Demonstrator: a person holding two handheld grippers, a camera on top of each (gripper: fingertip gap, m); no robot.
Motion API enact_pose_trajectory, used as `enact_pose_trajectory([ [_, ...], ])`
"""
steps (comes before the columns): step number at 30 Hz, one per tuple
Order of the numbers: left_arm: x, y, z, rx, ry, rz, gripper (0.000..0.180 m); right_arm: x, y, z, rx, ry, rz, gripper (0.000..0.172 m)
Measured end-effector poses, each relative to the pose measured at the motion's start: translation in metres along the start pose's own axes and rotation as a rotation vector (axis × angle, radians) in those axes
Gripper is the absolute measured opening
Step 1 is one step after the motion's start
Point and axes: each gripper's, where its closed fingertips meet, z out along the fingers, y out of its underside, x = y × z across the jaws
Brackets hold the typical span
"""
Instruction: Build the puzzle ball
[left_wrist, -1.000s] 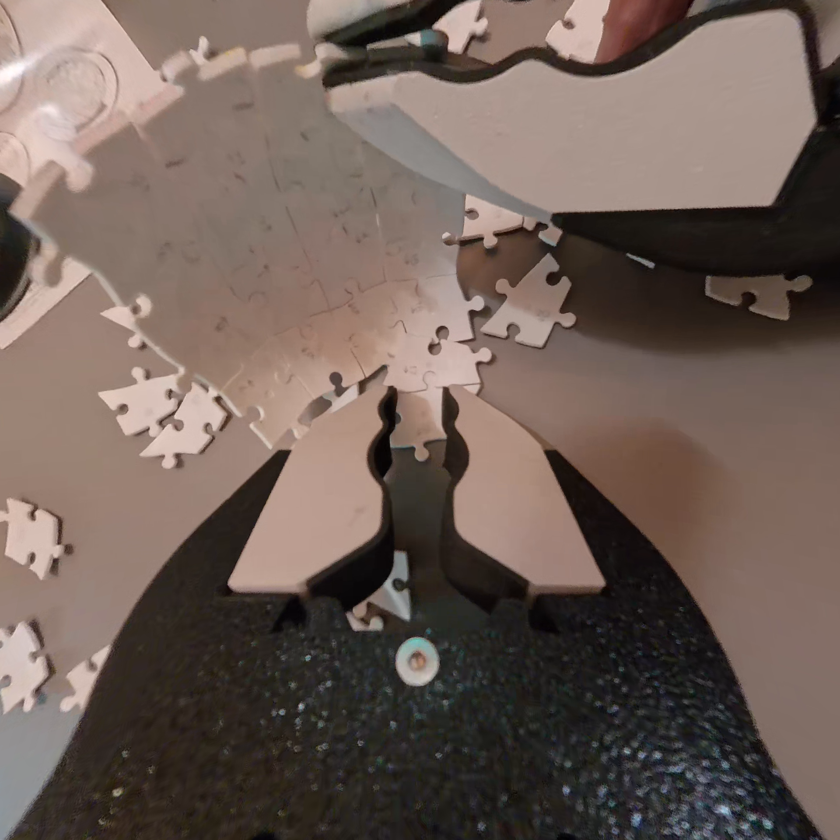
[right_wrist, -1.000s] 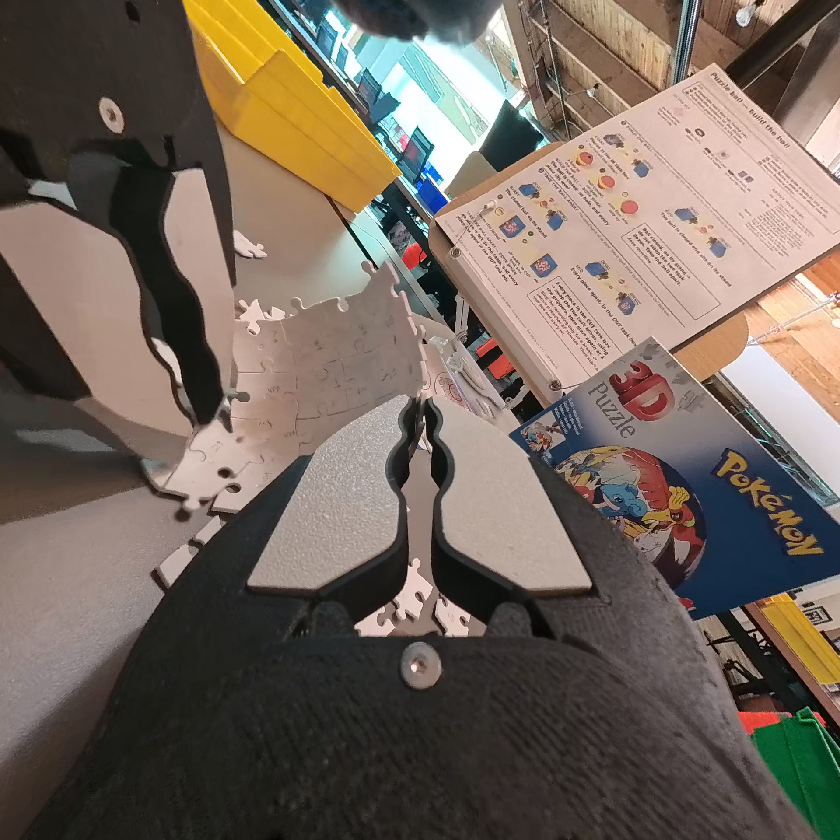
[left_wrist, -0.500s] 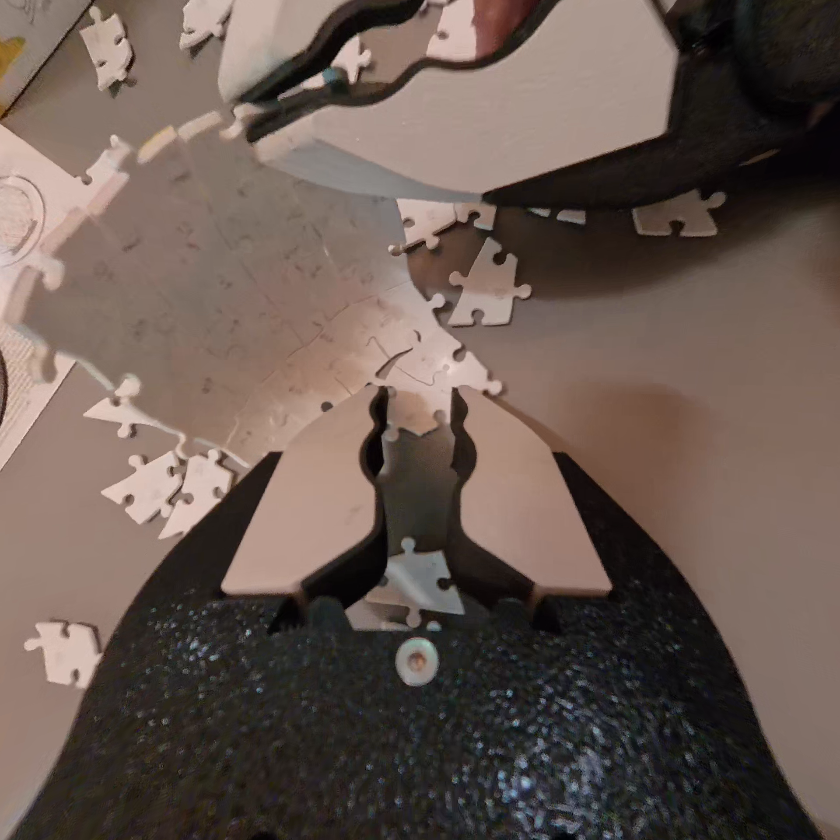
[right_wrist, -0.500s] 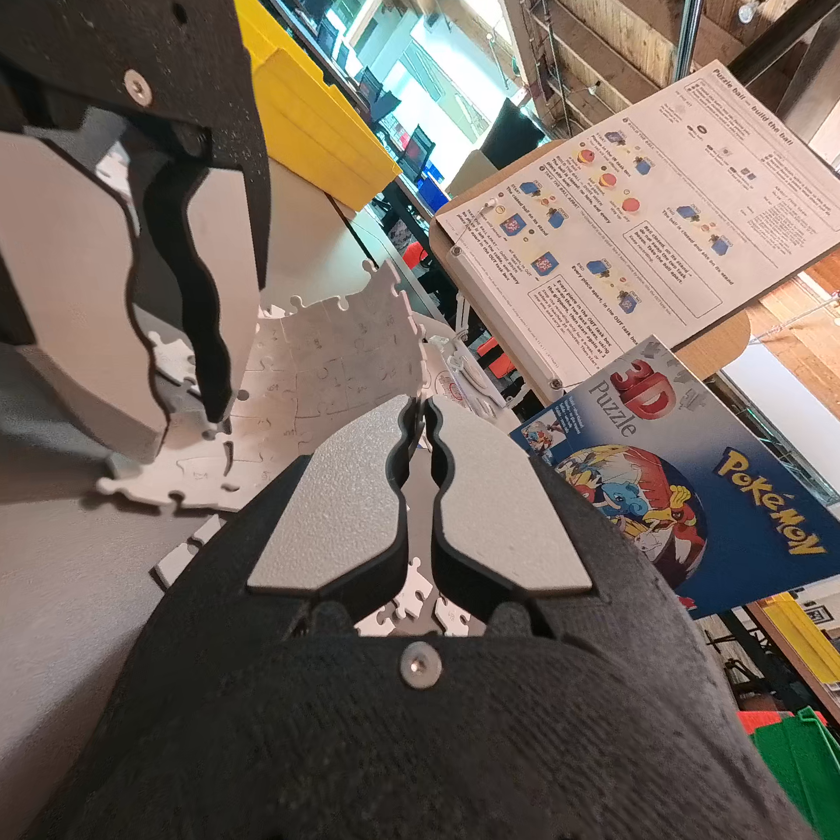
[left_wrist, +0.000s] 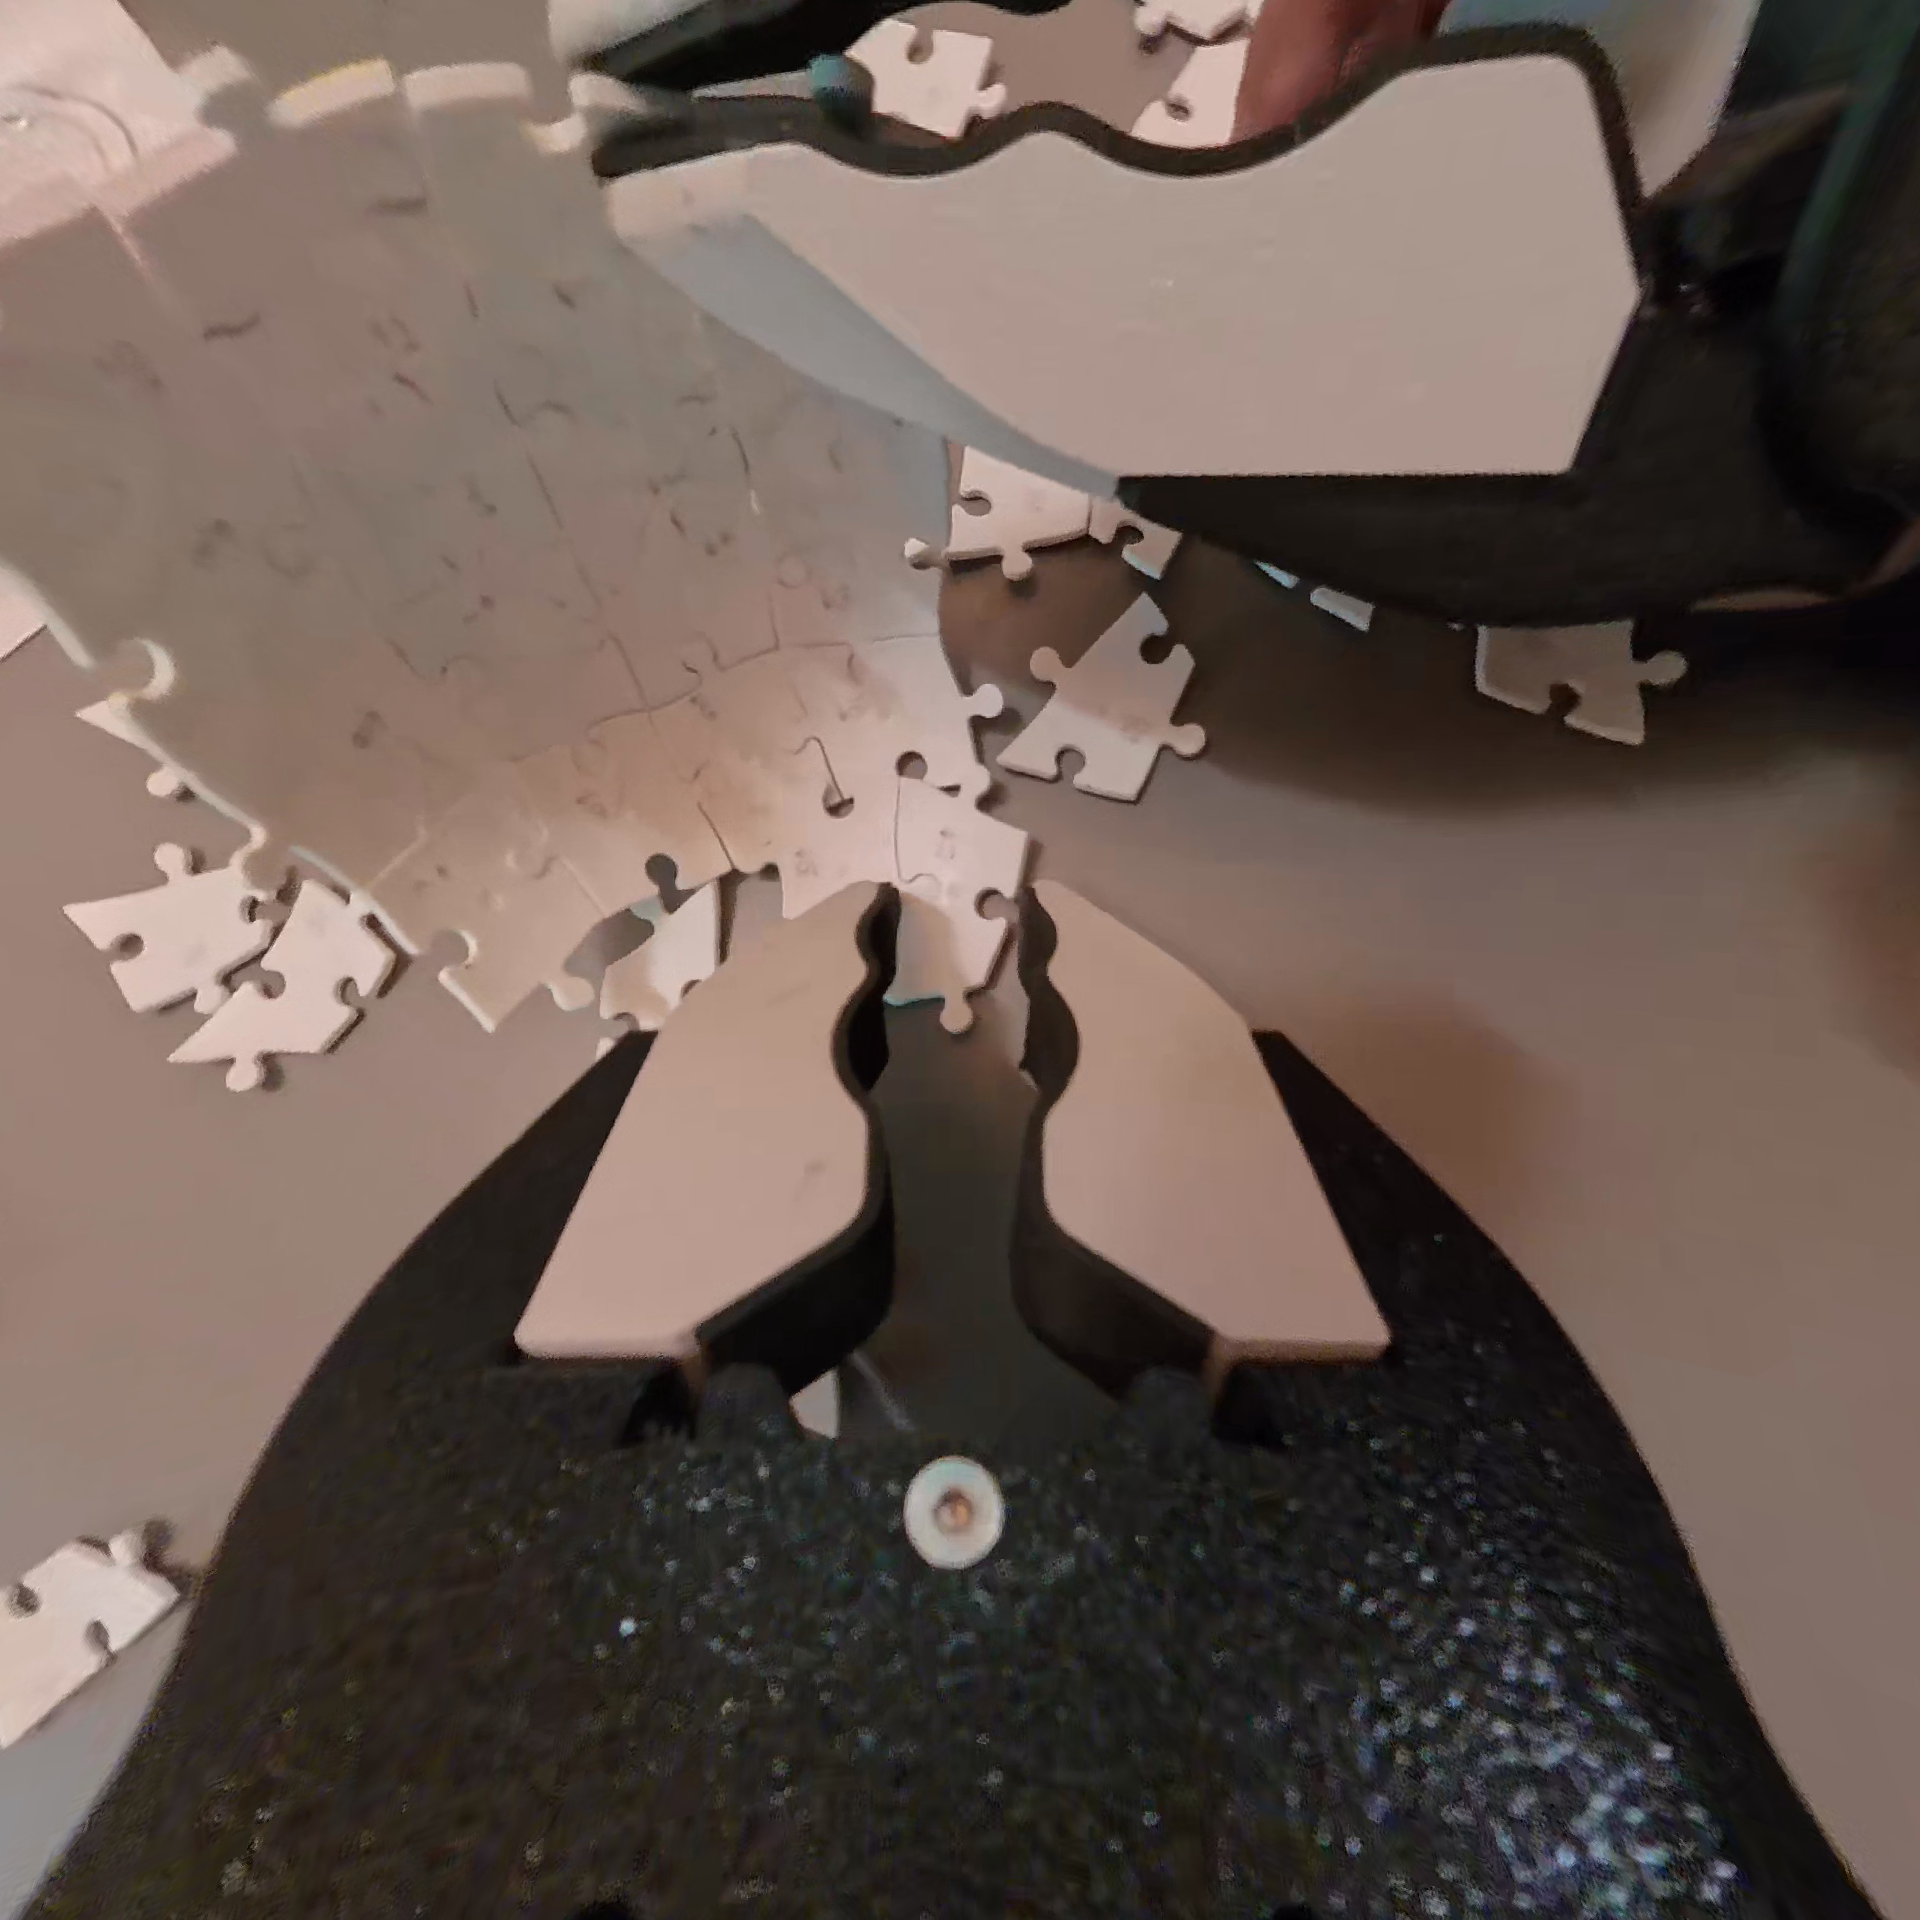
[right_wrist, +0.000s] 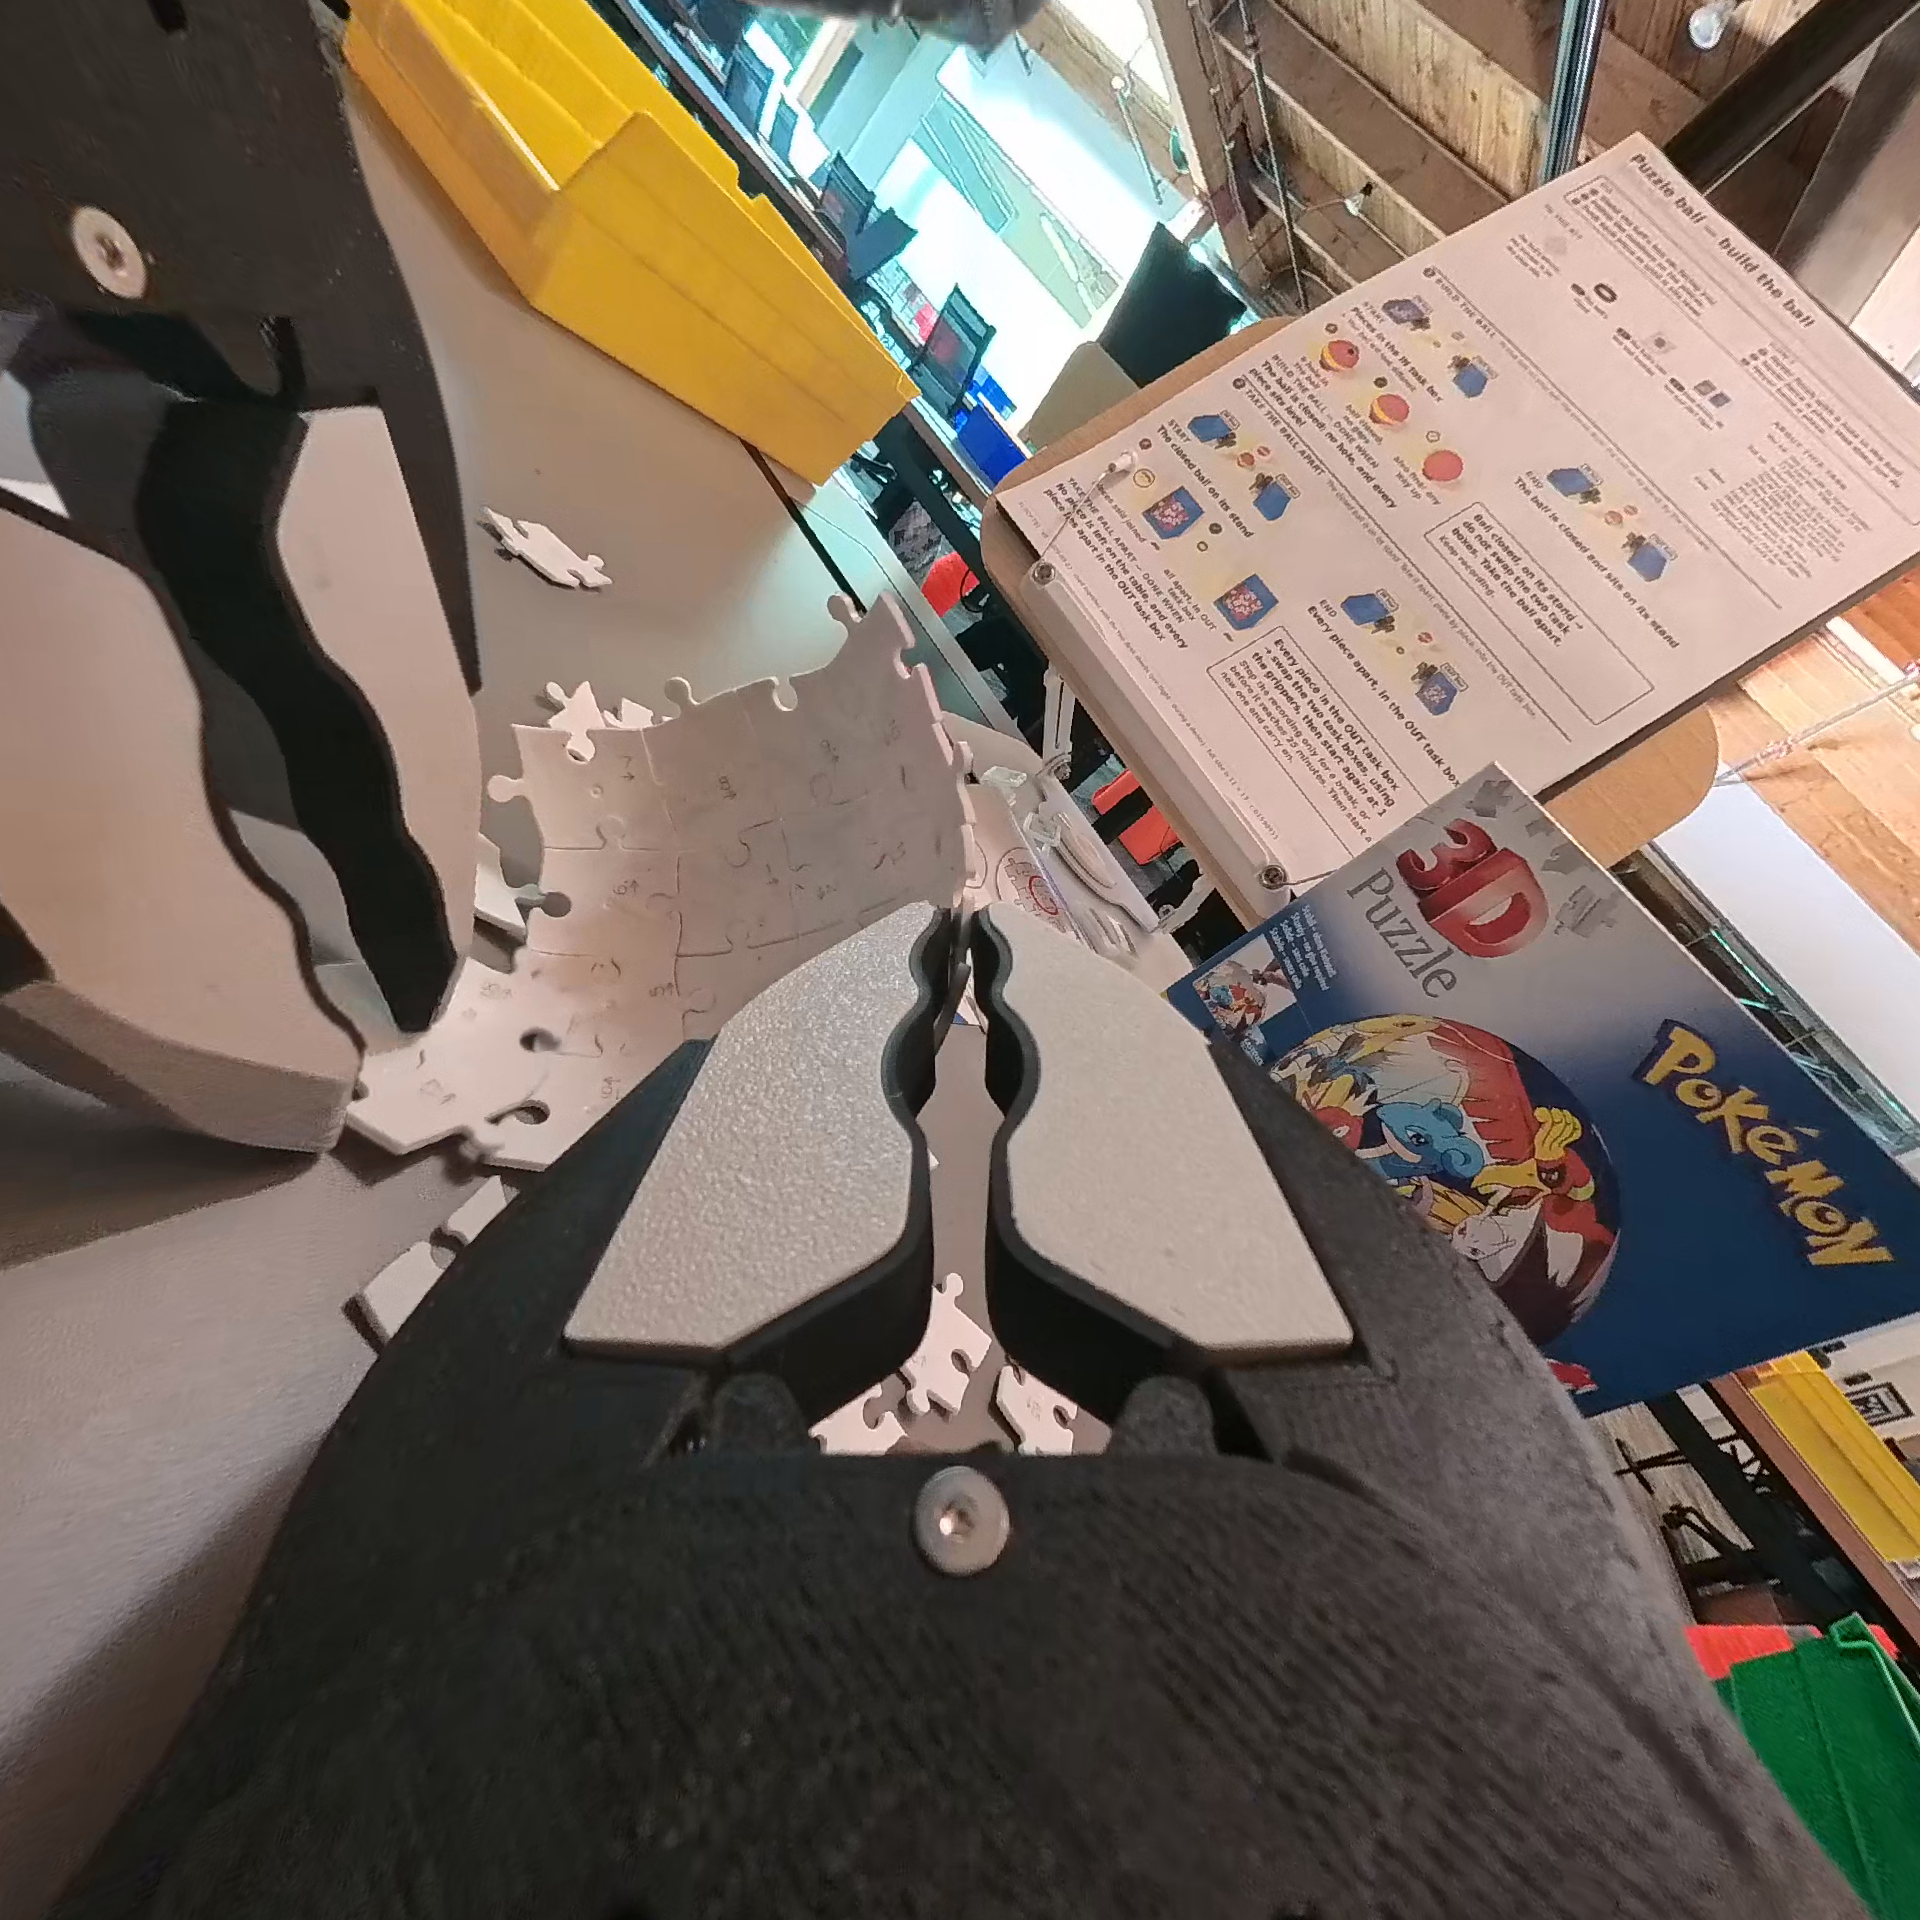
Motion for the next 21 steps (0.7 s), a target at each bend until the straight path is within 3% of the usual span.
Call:
enact_pose_trajectory([
  [14, -0.011, -0.01, -0.007, 0.064, -0.117, -0.112, 0.02, 0.0, 0.0, 0.0, -0.001, 0.001, -0.001, 0.004],
  [21, -0.021, 0.011, -0.01, -0.06, -0.164, -0.141, 0.016, 0.0, 0.0, 0.0, 0.0, 0.001, -0.002, 0.003],
])
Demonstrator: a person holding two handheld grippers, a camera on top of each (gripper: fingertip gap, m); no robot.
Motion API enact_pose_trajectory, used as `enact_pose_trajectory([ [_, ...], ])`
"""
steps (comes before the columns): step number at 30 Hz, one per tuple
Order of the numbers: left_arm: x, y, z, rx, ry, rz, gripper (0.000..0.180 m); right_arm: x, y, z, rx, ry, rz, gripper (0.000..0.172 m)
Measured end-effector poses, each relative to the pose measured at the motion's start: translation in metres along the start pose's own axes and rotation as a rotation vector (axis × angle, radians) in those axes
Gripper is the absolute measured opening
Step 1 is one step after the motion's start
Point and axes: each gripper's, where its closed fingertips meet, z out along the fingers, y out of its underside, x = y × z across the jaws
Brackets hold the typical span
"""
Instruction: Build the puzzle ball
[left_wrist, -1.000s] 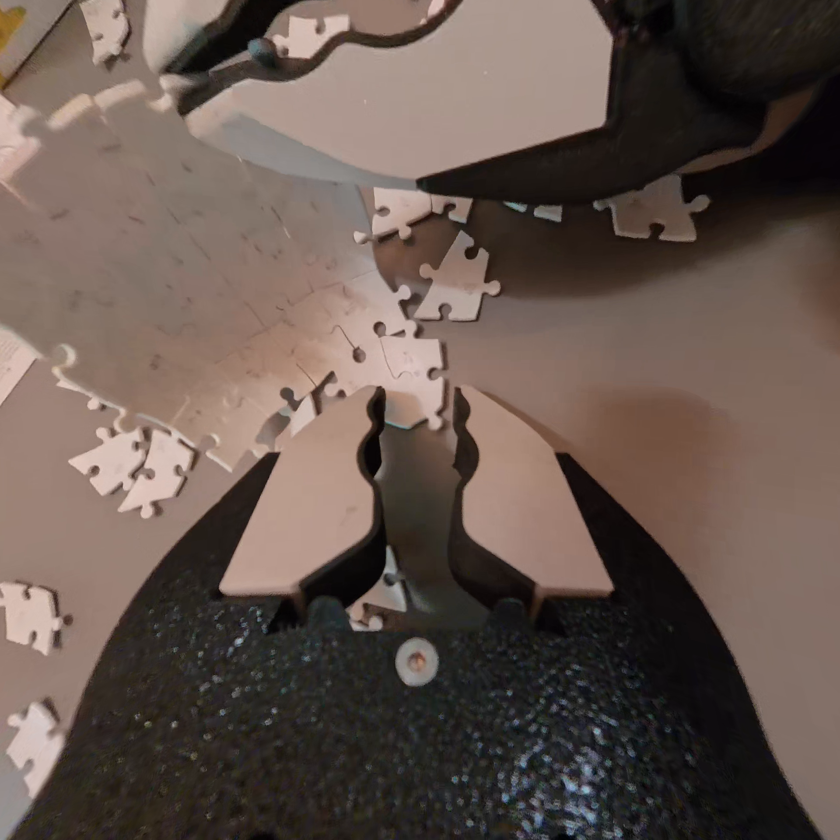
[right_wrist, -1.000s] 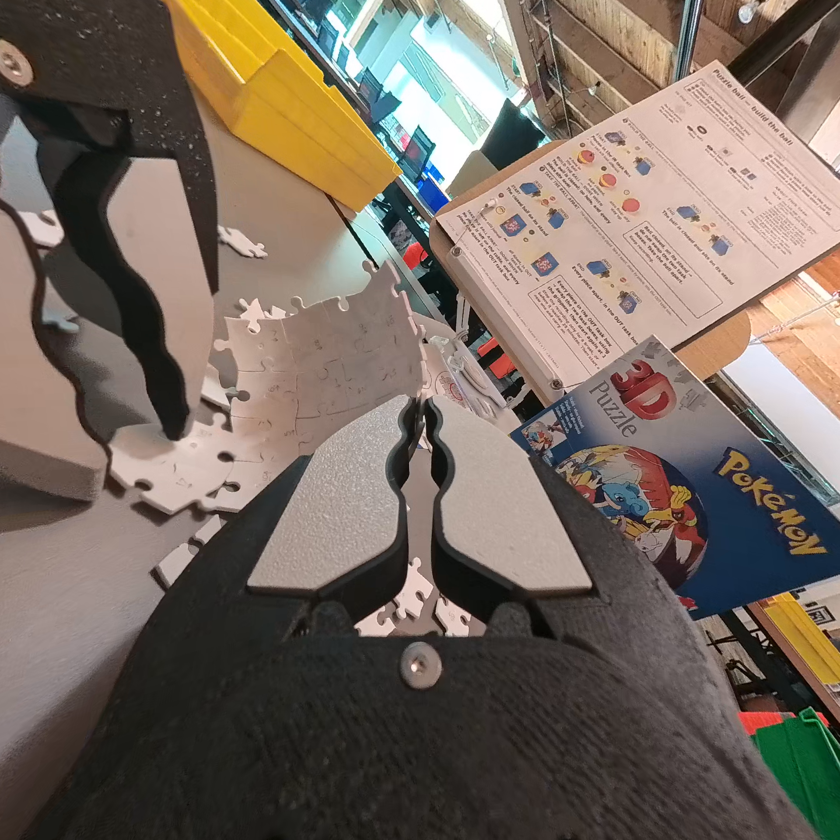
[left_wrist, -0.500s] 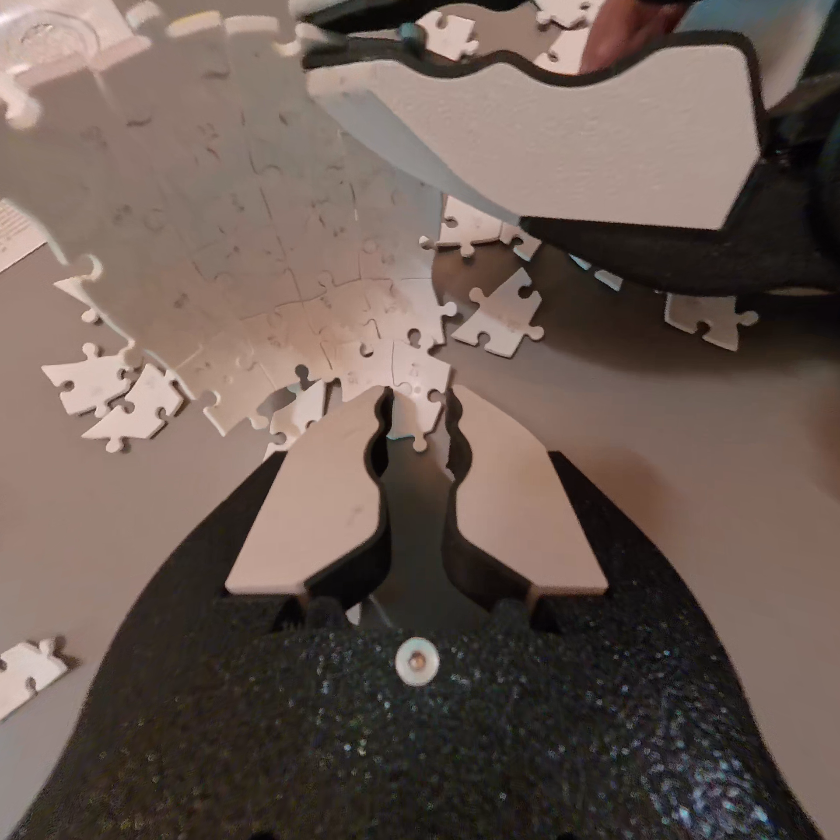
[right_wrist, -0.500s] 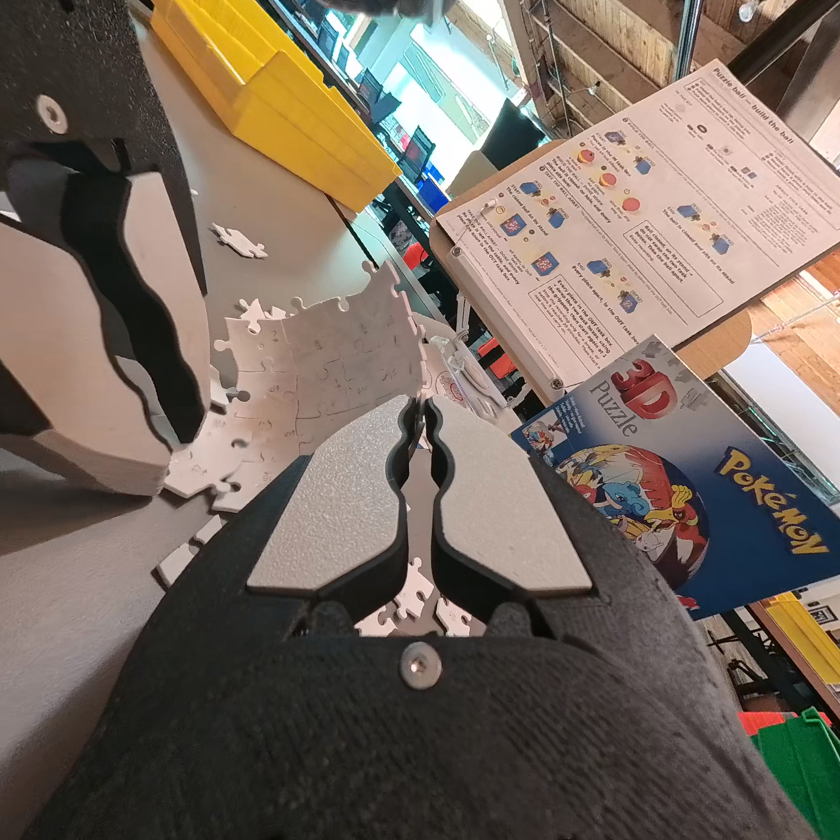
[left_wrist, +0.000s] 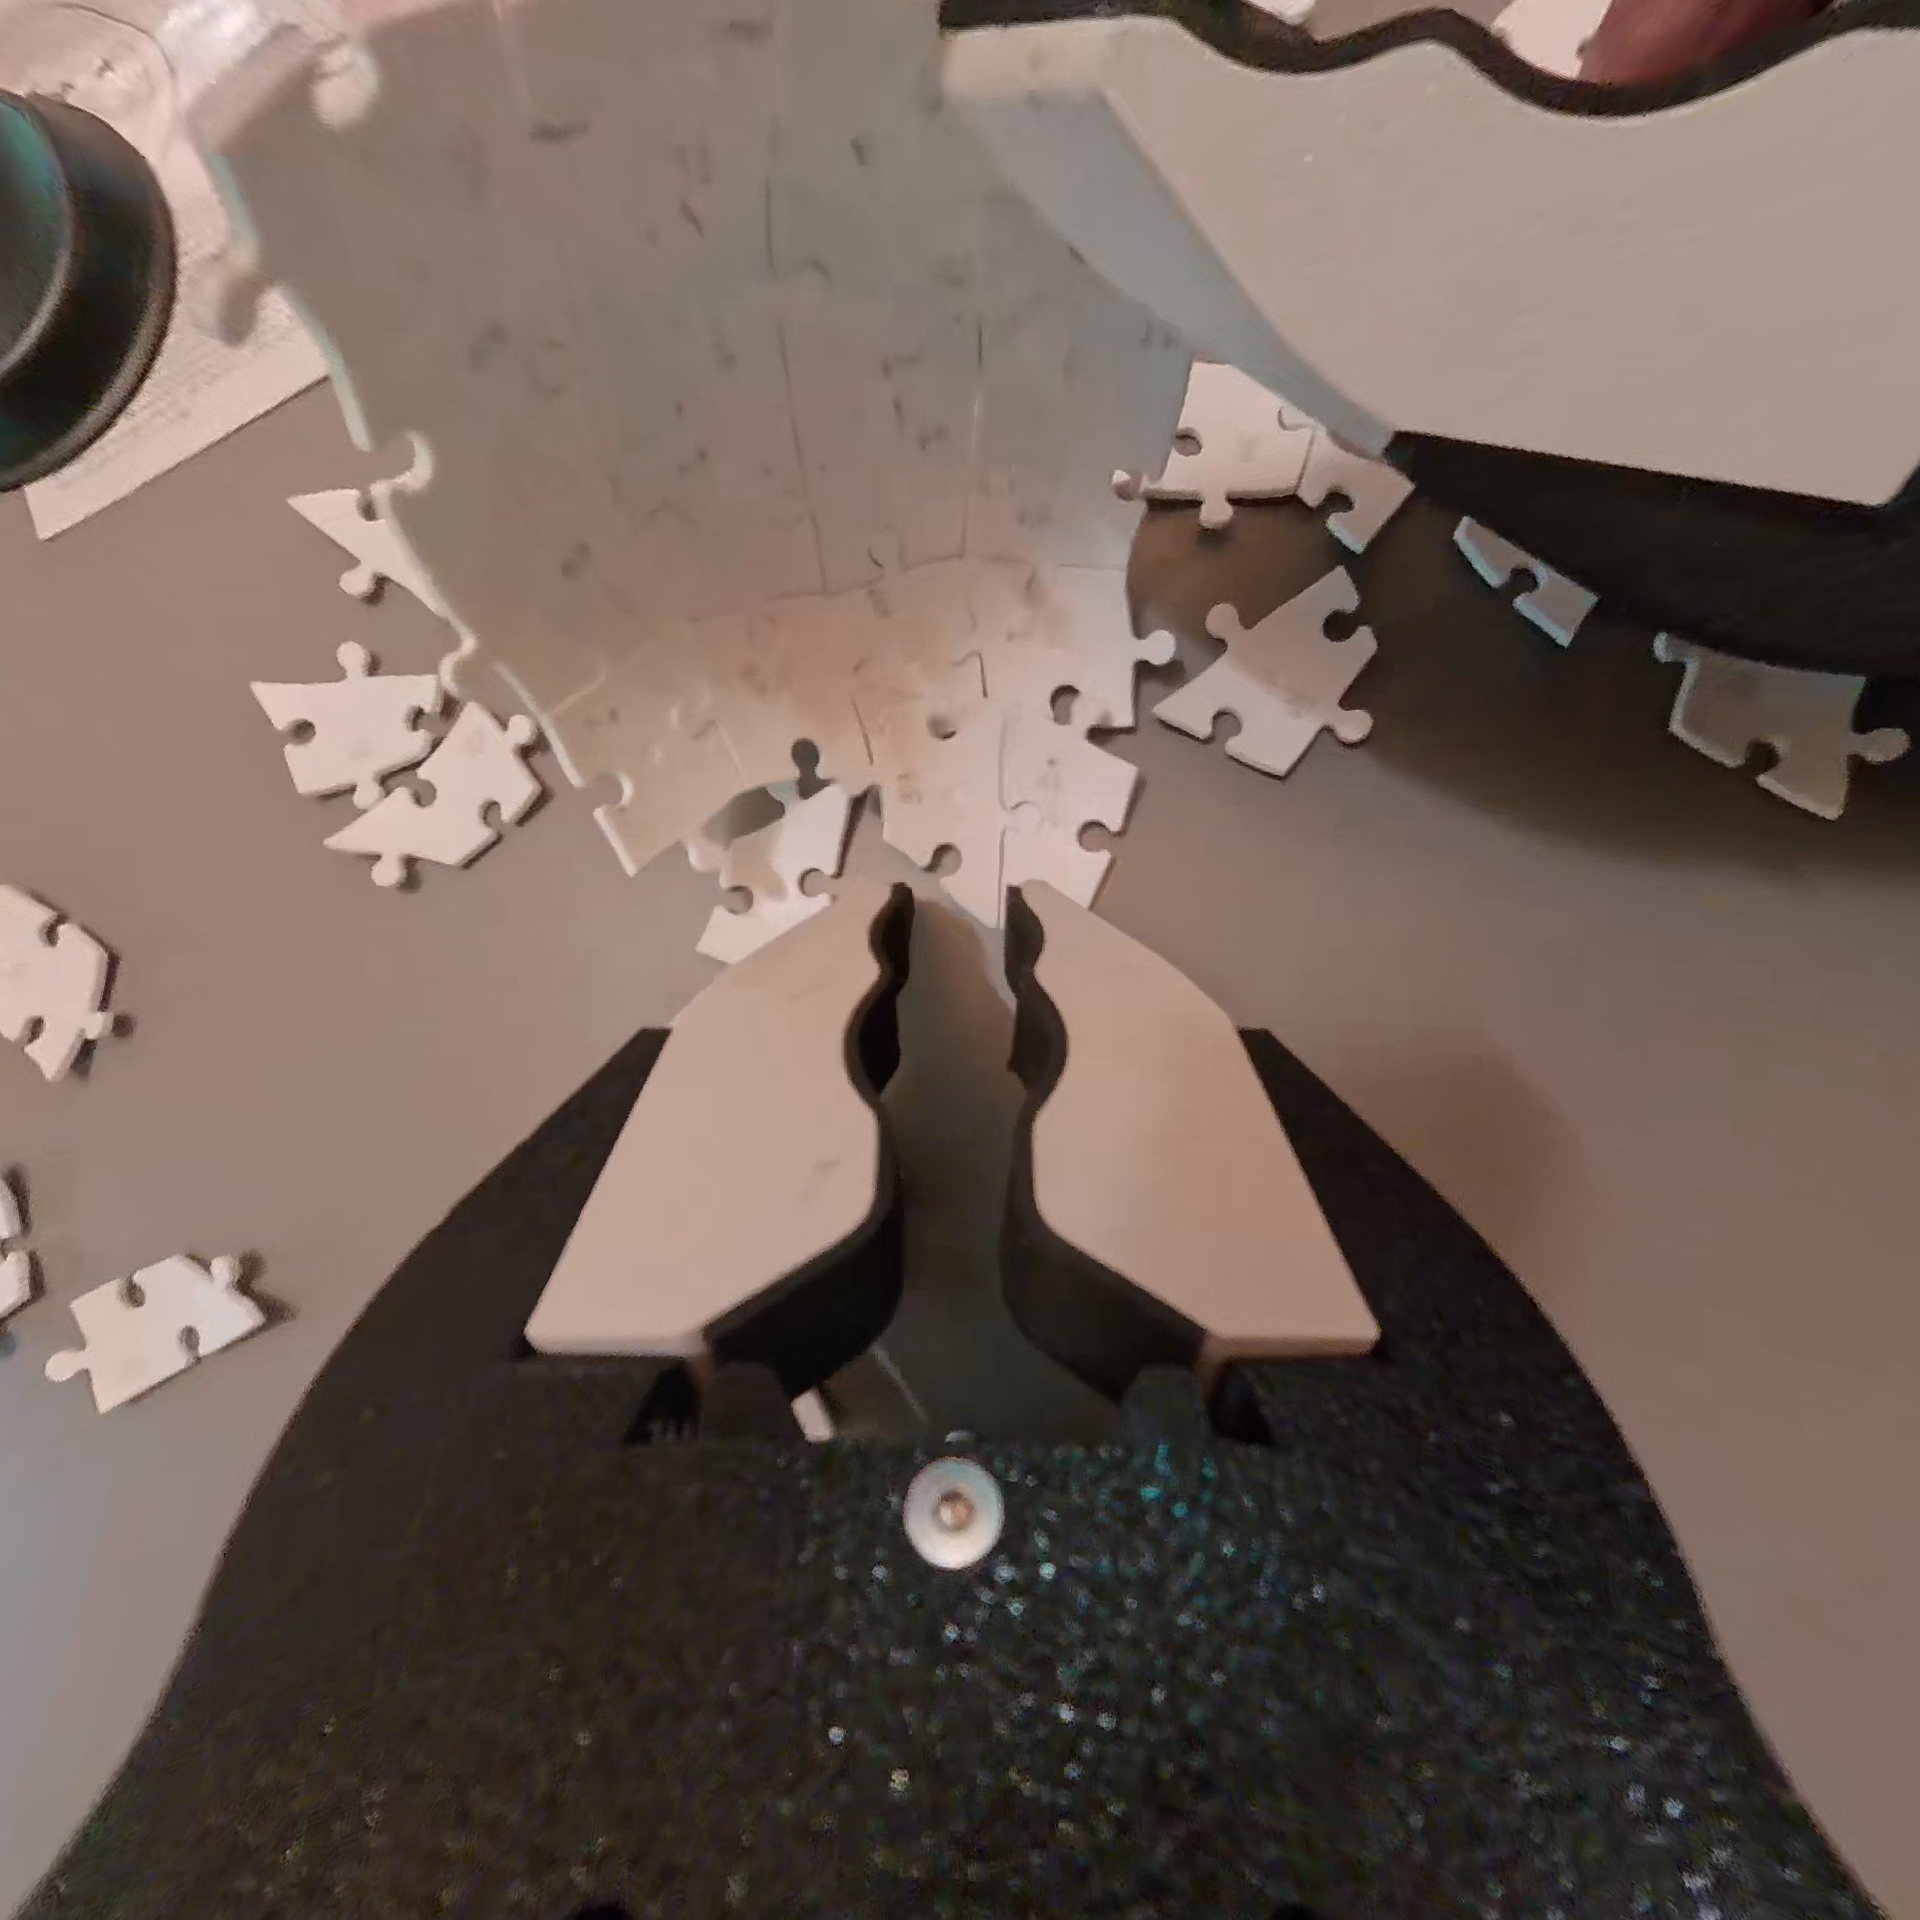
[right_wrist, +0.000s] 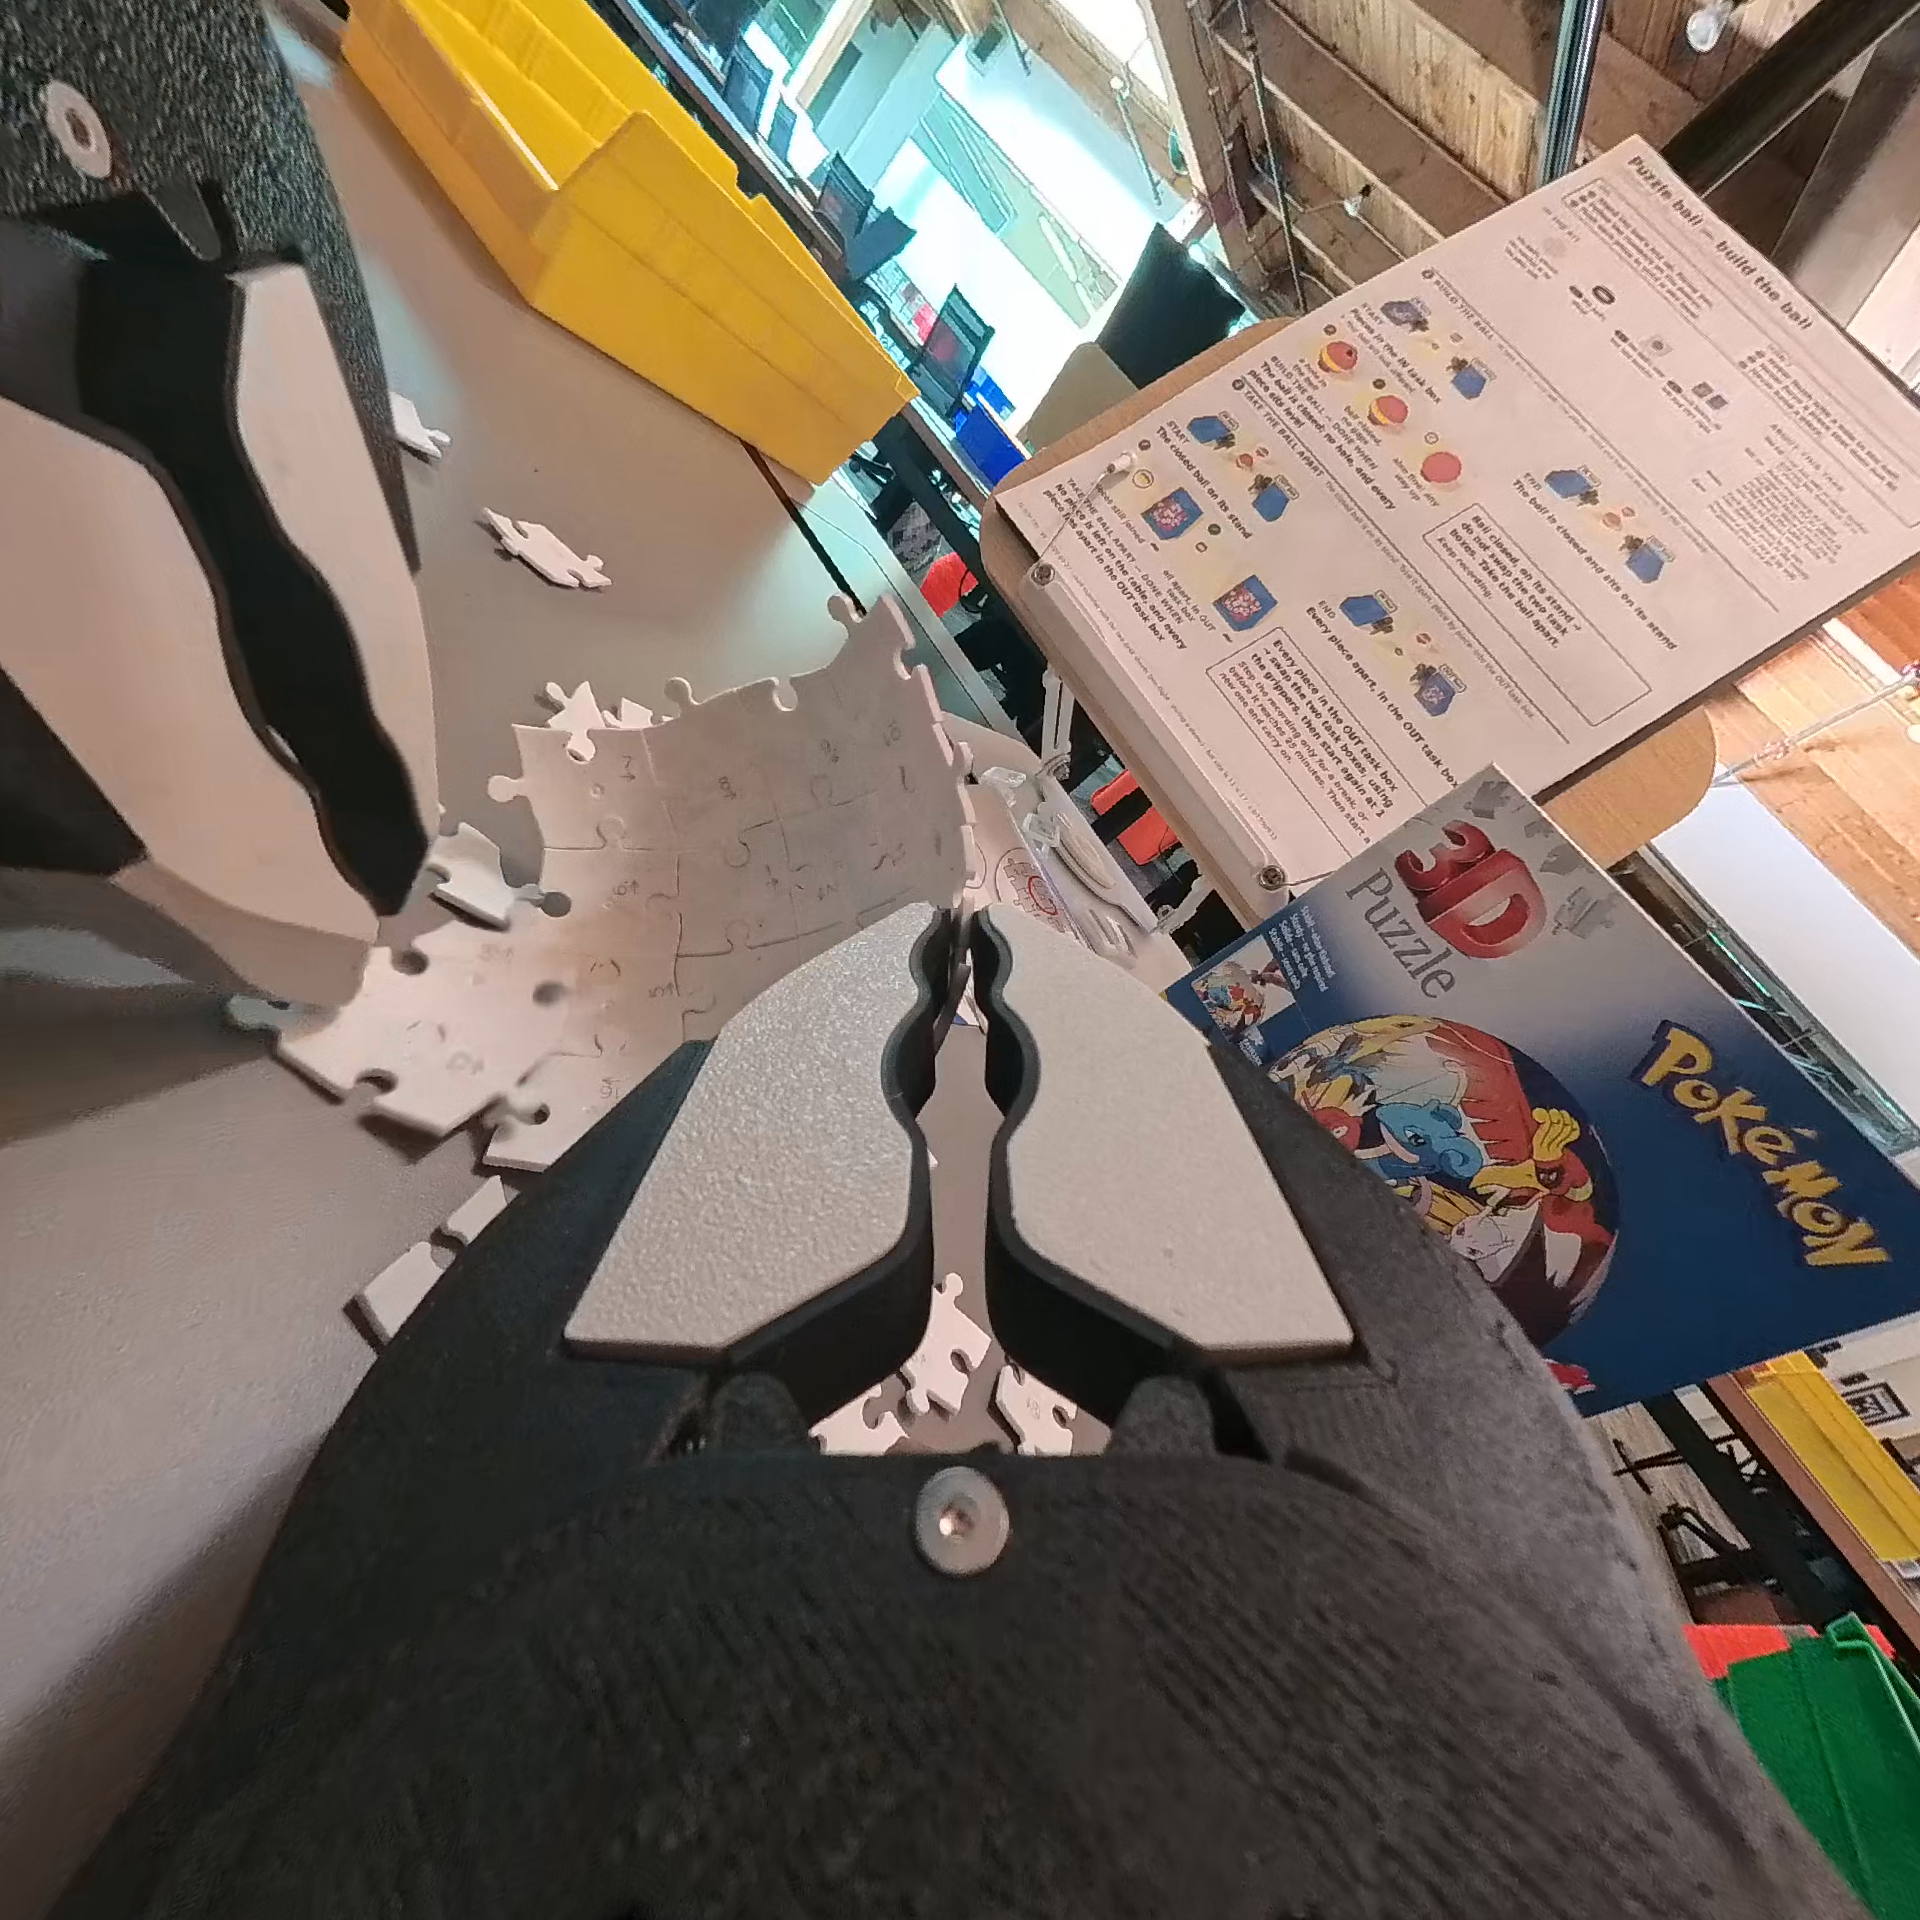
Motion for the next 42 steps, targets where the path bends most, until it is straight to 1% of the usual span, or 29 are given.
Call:
enact_pose_trajectory([
  [3, 0.004, -0.003, 0.002, 0.006, -0.001, 0.001, 0.014, 0.0, 0.0, 0.0, -0.001, 0.001, -0.001, 0.004],
  [10, 0.001, -0.004, 0.001, 0.003, -0.021, 0.016, 0.015, 0.0, 0.0, -0.001, -0.002, 0.001, -0.001, 0.004],
  [15, 0.001, -0.024, 0.002, 0.082, -0.019, 0.072, 0.013, 0.0, 0.0, -0.001, -0.001, 0.002, -0.002, 0.003],
  [19, -0.002, -0.021, 0.012, 0.031, -0.036, 0.108, 0.012, 0.0, 0.0, -0.001, -0.002, 0.002, -0.003, 0.004],
  [24, 0.0, -0.02, 0.014, 0.015, -0.025, 0.084, 0.011, 0.0, 0.0, -0.001, 0.0, 0.001, -0.003, 0.003],
  [27, 0.002, -0.019, 0.014, 0.005, -0.01, 0.059, 0.007, 0.0, 0.0, -0.001, -0.001, 0.001, -0.003, 0.004],
  [34, 0.005, -0.017, 0.014, 0.009, 0.0, 0.015, 0.003, 0.0, 0.0, -0.001, -0.001, 0.001, -0.002, 0.004],
  [36, 0.005, -0.016, 0.013, 0.009, 0.002, 0.009, 0.006, 0.0, 0.0, -0.001, -0.001, 0.001, -0.002, 0.004],
  [38, 0.004, -0.017, 0.011, 0.02, 0.0, 0.005, 0.015, 0.0, 0.0, -0.001, -0.001, 0.001, -0.002, 0.004],
  [42, 0.001, -0.022, 0.004, 0.069, 0.016, -0.042, 0.02, 0.0, 0.0, -0.001, 0.0, 0.001, -0.001, 0.004],
])
